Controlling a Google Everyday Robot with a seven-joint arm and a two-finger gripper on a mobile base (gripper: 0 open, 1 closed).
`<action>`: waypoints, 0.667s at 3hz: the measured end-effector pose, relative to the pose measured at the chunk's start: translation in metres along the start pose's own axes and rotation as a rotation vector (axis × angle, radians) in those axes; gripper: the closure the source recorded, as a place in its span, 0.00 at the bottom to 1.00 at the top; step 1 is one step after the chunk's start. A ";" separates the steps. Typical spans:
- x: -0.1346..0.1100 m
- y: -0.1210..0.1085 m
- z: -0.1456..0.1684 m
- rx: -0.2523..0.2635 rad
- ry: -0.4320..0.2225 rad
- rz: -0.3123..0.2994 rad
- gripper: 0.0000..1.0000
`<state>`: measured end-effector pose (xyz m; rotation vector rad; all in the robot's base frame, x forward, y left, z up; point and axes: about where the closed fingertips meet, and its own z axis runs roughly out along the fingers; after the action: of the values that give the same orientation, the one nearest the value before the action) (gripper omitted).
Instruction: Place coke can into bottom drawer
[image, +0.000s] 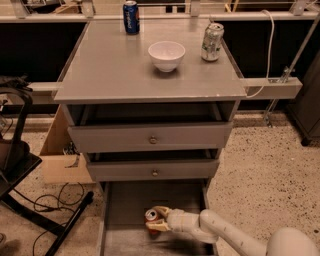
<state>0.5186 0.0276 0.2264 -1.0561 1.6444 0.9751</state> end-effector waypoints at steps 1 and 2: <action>0.007 -0.002 0.002 0.012 0.010 0.002 1.00; 0.007 -0.002 0.002 0.012 0.010 0.002 0.82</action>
Offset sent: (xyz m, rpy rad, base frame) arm 0.0006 -0.0005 -0.0066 -0.0102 0.0023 -0.0090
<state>0.5192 0.0271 0.2190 -1.0536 1.6580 0.9617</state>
